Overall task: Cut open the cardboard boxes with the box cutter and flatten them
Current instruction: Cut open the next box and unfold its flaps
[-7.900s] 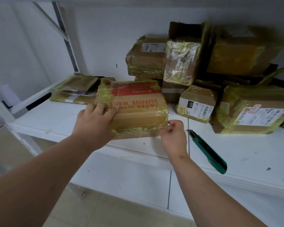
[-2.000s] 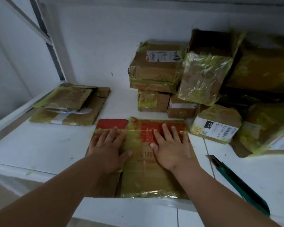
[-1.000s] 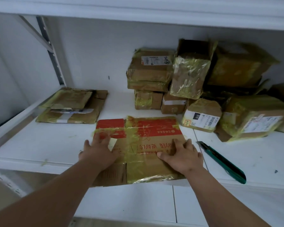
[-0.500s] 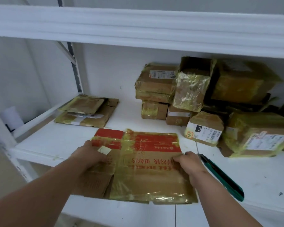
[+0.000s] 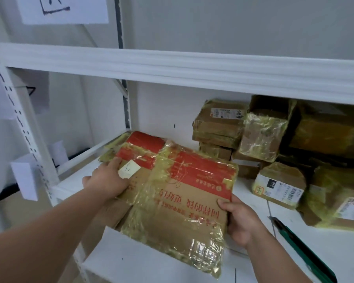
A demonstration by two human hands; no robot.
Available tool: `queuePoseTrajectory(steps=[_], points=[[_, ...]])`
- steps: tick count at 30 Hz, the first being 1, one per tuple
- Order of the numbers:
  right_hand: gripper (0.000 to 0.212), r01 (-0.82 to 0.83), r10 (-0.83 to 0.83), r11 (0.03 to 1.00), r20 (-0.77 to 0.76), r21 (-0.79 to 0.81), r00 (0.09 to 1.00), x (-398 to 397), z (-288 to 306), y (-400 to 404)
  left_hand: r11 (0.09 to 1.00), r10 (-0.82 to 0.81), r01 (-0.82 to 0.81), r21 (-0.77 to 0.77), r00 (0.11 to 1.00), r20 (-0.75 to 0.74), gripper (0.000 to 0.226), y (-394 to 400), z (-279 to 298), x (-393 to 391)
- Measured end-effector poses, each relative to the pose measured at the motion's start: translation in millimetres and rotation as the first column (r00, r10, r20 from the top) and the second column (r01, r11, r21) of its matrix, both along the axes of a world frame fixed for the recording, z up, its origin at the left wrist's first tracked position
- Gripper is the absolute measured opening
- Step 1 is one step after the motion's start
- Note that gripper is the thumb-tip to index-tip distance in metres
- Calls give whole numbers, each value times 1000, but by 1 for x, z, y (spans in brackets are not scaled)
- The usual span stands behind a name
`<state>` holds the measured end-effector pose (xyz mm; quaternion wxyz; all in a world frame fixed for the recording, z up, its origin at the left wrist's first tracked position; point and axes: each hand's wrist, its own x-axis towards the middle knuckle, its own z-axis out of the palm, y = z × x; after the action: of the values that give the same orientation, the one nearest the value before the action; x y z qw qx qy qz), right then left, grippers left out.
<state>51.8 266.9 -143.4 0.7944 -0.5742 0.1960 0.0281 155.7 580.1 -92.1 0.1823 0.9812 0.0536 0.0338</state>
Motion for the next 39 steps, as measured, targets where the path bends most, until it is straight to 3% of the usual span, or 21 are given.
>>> queuePoseTrajectory(steps=[7,10,13,17,18,20,22,24,26,28,31,34,37,39], points=[[33,54,-59,998,133,40,989,41,12,50,991,-18,24,-130,998,53,71,35,-12,40],[34,88,-96,994,166,58,981,68,12,73,994,-50,55,-90,997,53,77,55,-12,66],[35,148,-176,977,192,151,966,97,11,98,997,-54,56,-51,998,42,75,68,-6,83],[32,225,-282,931,176,287,943,135,9,137,982,-50,59,-179,997,52,88,77,-3,104],[31,236,-299,919,165,316,940,143,8,148,950,-69,74,-303,997,29,90,79,-3,109],[29,245,-318,888,135,389,938,159,6,172,786,-160,106,-609,987,-34,83,80,-4,119],[26,227,-302,863,101,451,948,170,5,195,646,-276,97,-757,954,-114,69,79,-8,128],[27,178,-245,866,86,467,966,179,1,213,572,-300,59,-818,943,-142,70,81,-14,143],[30,122,-170,890,70,440,983,184,-4,224,618,-298,131,-776,952,-77,63,85,-18,156],[34,95,-121,918,44,385,992,186,-10,229,733,-329,250,-633,944,-8,46,89,-23,173],[33,115,-115,929,-23,351,993,188,-16,234,718,-341,314,-621,937,81,20,90,-24,186],[28,117,-76,937,-136,330,988,194,-15,234,755,-321,331,-566,939,121,19,93,-23,200],[55,-44,86,983,-234,179,968,198,-8,228,947,-284,282,-156,959,8,48,99,-21,213],[51,-134,115,989,-258,-58,959,197,0,227,953,-276,282,111,959,-63,59,100,-18,212]])
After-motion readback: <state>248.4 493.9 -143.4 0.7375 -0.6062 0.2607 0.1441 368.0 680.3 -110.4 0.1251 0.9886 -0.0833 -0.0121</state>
